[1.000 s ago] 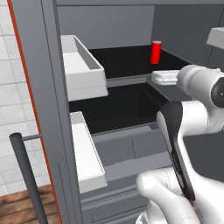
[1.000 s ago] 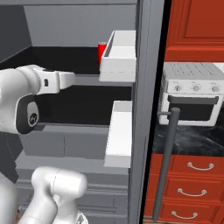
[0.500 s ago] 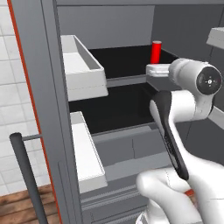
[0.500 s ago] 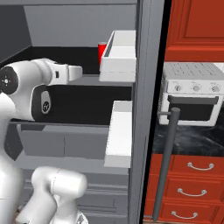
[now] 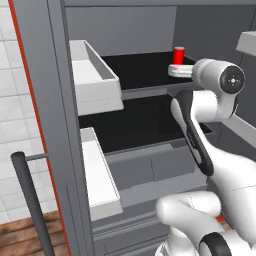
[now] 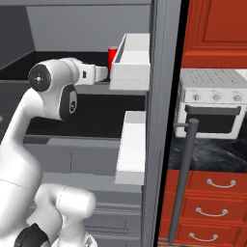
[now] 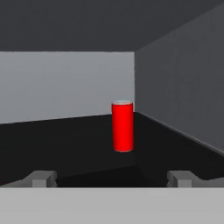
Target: Open the fridge, grab two sodas, and place both sodas inside the bowl with ice on the dining counter.
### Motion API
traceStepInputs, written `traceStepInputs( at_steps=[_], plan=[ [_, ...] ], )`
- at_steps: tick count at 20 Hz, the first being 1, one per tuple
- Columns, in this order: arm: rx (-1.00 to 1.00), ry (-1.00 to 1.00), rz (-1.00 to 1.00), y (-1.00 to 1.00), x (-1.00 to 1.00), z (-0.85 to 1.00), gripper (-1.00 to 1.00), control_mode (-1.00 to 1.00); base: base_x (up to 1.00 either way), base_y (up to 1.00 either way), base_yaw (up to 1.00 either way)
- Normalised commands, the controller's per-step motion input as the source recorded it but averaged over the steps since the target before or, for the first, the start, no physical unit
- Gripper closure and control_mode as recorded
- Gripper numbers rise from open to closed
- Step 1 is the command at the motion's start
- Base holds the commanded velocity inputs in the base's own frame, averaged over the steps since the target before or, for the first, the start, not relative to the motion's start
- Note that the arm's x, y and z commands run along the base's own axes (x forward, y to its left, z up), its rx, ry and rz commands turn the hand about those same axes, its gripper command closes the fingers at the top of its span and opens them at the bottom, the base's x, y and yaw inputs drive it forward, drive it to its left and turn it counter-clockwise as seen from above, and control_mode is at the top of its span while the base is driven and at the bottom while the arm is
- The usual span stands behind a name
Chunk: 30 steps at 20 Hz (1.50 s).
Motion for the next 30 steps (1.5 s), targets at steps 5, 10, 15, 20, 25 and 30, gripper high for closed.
traceStepInputs(
  at_steps=[5,10,15,20,25,30],
  plan=[
    [0.00,0.03,0.00,-0.24,0.42,0.22,-1.00,-1.00,0.00,0.00,0.00],
    [0.00,0.02,0.00,-0.15,0.38,0.11,-1.00,-1.00,0.00,0.00,0.00],
    [0.00,0.00,-0.02,0.00,0.35,0.00,-1.00,-1.00,0.00,0.00,0.00],
    [0.00,0.02,0.00,0.00,0.42,0.00,-1.00,-1.00,0.00,0.00,0.00],
    [0.00,0.01,0.00,-0.01,0.38,0.00,-1.00,-1.00,0.00,0.00,0.00],
    [0.00,0.00,0.00,-0.08,0.36,0.00,-1.00,-1.00,0.00,0.00,0.00]
  ],
)
